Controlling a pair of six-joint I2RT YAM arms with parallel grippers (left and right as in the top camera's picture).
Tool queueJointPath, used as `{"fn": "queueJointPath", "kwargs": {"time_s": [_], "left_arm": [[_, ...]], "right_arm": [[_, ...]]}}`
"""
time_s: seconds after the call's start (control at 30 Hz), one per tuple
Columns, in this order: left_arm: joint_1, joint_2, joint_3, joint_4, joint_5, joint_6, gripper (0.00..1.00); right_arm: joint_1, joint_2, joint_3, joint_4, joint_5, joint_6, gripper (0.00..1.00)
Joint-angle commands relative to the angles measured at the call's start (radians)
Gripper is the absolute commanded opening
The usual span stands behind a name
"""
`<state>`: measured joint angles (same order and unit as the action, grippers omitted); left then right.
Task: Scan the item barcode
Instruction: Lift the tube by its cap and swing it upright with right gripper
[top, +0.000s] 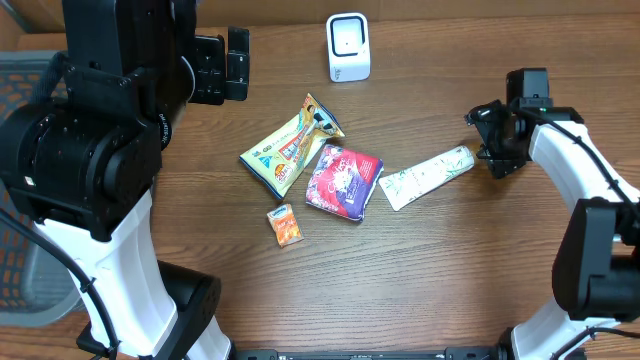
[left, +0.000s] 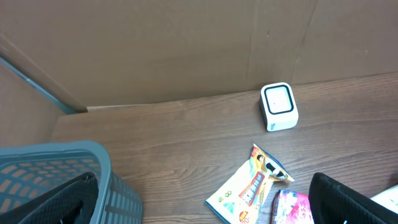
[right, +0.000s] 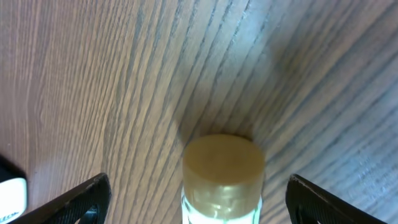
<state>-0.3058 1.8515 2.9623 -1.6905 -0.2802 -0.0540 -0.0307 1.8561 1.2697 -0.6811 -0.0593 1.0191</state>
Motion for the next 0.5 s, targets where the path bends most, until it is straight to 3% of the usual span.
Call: {"fn": "queueJointPath", "kwargs": {"time_s": [0.0,0.2,0.33,0.47], "left_arm": [[0.006,0.009,-0.004,0.001,0.011,-0.022,1.0],[0.006,0.009,-0.004,0.001,0.011,-0.022,1.0],[0.005,0.009,-0.004,0.001,0.011,-0.022,1.0],[0.005,0.009,-0.004,0.001,0.011,-0.022,1.0]], "right_arm": [[0.011,0.045,0.02,0.003,0.014,-0.022,0.9],[0.04,0.074,0.021,0.012,0.015,-0.022,0.79],[0.061,0.078,0.021,0.027,0.031,-0.021,0.61],[0.068,0.078,0.021,0.021,0.081,-0.025,0.55]]}}
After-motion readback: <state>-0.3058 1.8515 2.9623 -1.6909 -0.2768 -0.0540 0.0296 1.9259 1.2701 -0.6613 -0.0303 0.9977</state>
